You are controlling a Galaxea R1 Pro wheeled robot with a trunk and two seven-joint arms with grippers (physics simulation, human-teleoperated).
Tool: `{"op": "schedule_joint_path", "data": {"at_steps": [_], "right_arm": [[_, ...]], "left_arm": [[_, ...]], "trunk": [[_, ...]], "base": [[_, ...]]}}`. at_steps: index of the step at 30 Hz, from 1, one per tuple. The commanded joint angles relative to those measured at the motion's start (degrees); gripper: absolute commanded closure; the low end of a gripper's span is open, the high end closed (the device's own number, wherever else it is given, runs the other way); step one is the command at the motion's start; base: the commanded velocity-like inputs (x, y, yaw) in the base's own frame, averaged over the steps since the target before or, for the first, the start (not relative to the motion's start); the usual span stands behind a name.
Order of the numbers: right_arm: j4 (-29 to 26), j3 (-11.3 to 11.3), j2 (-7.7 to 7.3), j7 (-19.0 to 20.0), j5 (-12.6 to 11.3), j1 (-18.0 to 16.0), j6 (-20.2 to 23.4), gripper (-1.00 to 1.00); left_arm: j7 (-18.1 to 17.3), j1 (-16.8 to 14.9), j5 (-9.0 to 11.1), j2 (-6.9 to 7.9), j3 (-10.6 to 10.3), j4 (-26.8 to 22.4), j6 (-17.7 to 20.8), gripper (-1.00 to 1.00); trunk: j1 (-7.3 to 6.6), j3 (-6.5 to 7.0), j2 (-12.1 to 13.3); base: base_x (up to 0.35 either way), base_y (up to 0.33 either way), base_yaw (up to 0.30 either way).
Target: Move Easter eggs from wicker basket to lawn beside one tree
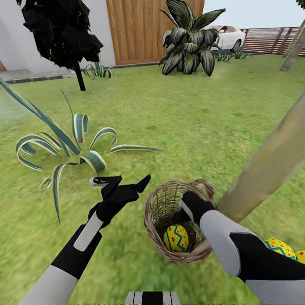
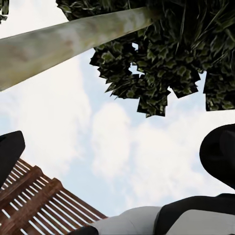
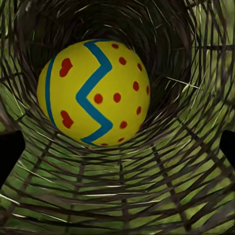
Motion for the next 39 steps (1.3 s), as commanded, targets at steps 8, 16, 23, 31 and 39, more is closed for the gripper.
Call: {"op": "schedule_joint_path", "data": {"at_steps": [8, 16, 23, 31, 39], "right_arm": [[1.1, -0.5, 0.57, -4.1, -2.4, -0.5, 0.3, -1.00], [1.1, -0.5, 0.57, -4.1, -2.2, -0.6, -0.4, -1.00], [1.1, -0.5, 0.57, -4.1, -2.1, -0.5, -3.3, -1.00], [0.4, -0.3, 0.57, -3.6, -2.0, -0.5, -6.9, -1.00], [-0.4, -0.2, 0.57, -2.3, -2.0, -0.8, -7.8, -1.00]], "left_arm": [[0.3, 0.0, 0.3, -0.10, -0.3, 0.1, 0.5, -1.00], [0.4, 0.0, 0.1, -0.12, -0.3, 0.1, 0.5, -1.00], [0.4, 0.0, 0.0, -0.20, -0.3, 0.1, 0.5, -1.00], [0.4, 0.0, 0.0, -0.42, -0.3, 0.1, 0.5, -1.00], [0.4, 0.0, 0.0, -0.47, -0.3, 0.1, 0.5, -1.00]], "trunk": [[0.19, -1.82, -0.1], [0.40, -3.59, -0.2], [0.58, -5.14, -0.3], [0.78, -6.92, -0.4], [0.99, -8.69, -0.5]], "base": [[0.000, 0.000, 0.000], [0.000, 0.000, 0.000], [0.000, 0.000, 0.000], [0.000, 0.000, 0.000], [0.000, 0.000, 0.000]]}}
